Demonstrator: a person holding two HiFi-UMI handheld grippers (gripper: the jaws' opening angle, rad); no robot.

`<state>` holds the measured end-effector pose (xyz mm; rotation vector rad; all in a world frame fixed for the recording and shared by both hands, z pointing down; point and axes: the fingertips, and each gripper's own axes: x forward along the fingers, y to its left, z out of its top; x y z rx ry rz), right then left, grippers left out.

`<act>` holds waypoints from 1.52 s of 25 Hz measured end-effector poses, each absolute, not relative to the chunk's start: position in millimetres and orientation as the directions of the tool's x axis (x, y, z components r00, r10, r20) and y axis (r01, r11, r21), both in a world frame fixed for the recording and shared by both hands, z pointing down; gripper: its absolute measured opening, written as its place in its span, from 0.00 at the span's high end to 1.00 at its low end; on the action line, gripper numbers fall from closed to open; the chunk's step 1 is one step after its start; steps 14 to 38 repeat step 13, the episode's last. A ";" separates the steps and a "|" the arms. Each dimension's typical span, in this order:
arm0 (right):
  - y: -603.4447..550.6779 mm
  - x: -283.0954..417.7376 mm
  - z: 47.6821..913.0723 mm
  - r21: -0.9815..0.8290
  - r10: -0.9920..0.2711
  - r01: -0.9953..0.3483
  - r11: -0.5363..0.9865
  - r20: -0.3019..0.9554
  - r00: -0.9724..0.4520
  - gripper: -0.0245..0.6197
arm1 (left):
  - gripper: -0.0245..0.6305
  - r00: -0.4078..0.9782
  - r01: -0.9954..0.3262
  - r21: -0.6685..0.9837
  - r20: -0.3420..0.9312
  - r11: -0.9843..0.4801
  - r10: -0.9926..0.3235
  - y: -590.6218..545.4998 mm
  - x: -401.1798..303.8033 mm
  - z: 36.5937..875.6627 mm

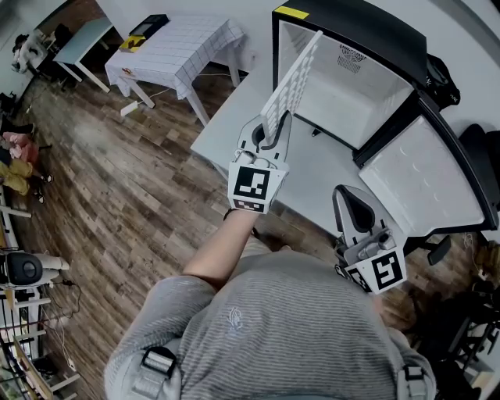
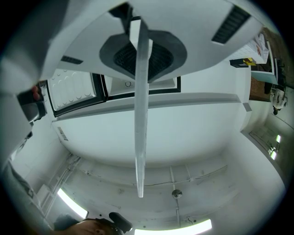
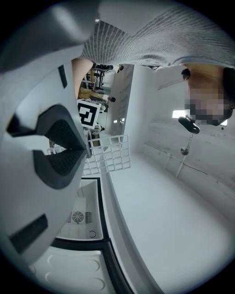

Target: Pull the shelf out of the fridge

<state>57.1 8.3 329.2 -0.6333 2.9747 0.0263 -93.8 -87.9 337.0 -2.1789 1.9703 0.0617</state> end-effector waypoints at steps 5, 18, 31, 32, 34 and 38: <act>6.7 58.8 329.9 -0.006 -0.411 -0.413 0.911 -0.100 -0.906 0.94 | 0.92 0.111 -0.989 -0.120 -0.166 -0.092 -0.980 -88.9 -92.3 337.4; 8.7 59.7 331.2 -0.008 -0.416 -0.418 0.909 -0.100 -0.904 0.94 | 0.91 0.110 -0.989 -0.114 -0.169 -0.092 -0.980 -86.6 -92.6 337.3; 8.7 59.7 331.2 -0.008 -0.416 -0.418 0.909 -0.100 -0.904 0.94 | 0.91 0.110 -0.989 -0.114 -0.169 -0.092 -0.980 -86.6 -92.6 337.3; 8.7 59.7 331.2 -0.008 -0.416 -0.418 0.909 -0.100 -0.904 0.94 | 0.91 0.110 -0.989 -0.114 -0.169 -0.092 -0.980 -86.6 -92.6 337.3; 8.7 59.7 331.2 -0.008 -0.416 -0.418 0.909 -0.100 -0.904 0.94 | 0.91 0.110 -0.989 -0.114 -0.169 -0.092 -0.980 -86.6 -92.6 337.3; 8.7 59.7 331.2 -0.008 -0.416 -0.418 0.909 -0.100 -0.904 0.94 | 0.91 0.110 -0.989 -0.114 -0.169 -0.092 -0.980 -86.6 -92.6 337.3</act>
